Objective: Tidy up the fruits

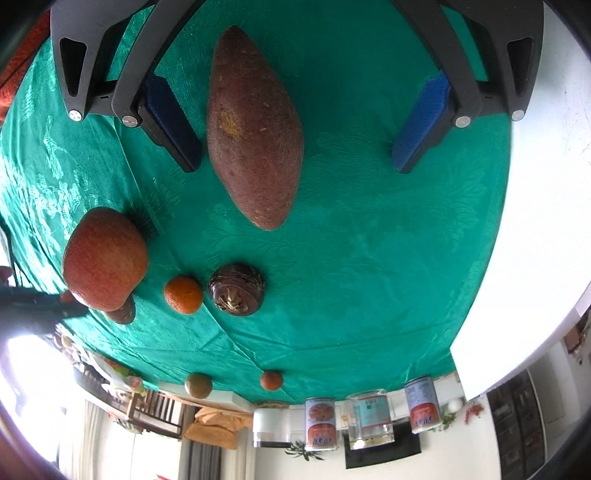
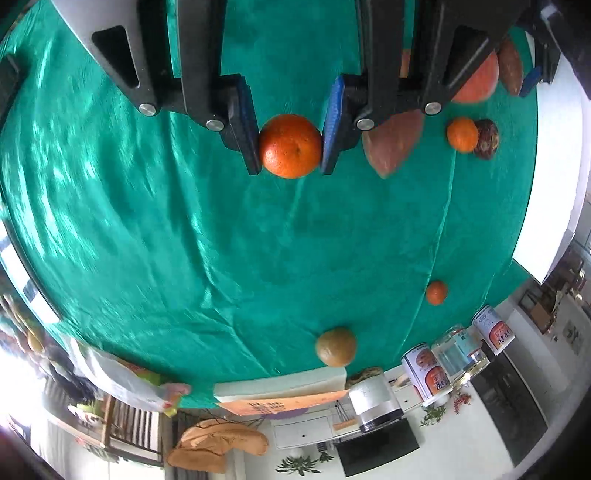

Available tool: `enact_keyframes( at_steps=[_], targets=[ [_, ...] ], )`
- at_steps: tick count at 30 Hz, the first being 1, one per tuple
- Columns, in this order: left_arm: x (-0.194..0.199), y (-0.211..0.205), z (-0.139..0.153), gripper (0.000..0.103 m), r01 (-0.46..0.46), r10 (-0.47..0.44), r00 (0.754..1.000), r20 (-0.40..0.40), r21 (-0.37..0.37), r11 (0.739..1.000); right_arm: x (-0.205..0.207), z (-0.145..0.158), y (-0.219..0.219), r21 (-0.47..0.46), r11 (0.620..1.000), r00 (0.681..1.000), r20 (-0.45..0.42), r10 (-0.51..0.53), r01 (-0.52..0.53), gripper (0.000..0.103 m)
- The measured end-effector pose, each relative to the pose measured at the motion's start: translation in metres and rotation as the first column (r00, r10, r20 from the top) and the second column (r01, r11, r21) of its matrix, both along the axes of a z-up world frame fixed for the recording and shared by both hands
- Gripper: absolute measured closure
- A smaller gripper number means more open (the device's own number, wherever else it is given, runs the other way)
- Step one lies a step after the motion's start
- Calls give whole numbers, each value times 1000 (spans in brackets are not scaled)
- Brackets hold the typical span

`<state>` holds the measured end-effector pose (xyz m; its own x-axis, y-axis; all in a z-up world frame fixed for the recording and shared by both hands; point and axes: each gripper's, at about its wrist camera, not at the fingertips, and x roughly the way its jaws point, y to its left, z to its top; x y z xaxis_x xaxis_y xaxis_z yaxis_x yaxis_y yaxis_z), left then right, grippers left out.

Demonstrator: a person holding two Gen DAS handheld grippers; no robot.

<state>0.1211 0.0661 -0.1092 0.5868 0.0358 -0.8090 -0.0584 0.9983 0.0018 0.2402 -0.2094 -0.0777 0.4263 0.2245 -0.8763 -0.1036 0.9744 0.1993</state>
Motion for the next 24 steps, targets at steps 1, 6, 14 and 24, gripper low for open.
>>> enact_keyframes(
  at_steps=[1,6,14,24],
  targets=[
    [0,0,0,0,0,0,1000,0,0,1000,-16,-2,-3,12,1000,1000,-10,-4,4,71],
    [0,0,0,0,1,-1,1000,-1,0,1000,-77,-19,7,-6,1000,1000,-18,25,-25,70],
    [-14,2,1,1,28,-28,999,-18,-15,1000,-104,-20,3,48,999,1000,-17,21,-20,37],
    [-15,0,0,0,19,-19,1000,-8,-4,1000,-119,-17,6,-24,999,1000,22,22,-21,30]
  ],
)
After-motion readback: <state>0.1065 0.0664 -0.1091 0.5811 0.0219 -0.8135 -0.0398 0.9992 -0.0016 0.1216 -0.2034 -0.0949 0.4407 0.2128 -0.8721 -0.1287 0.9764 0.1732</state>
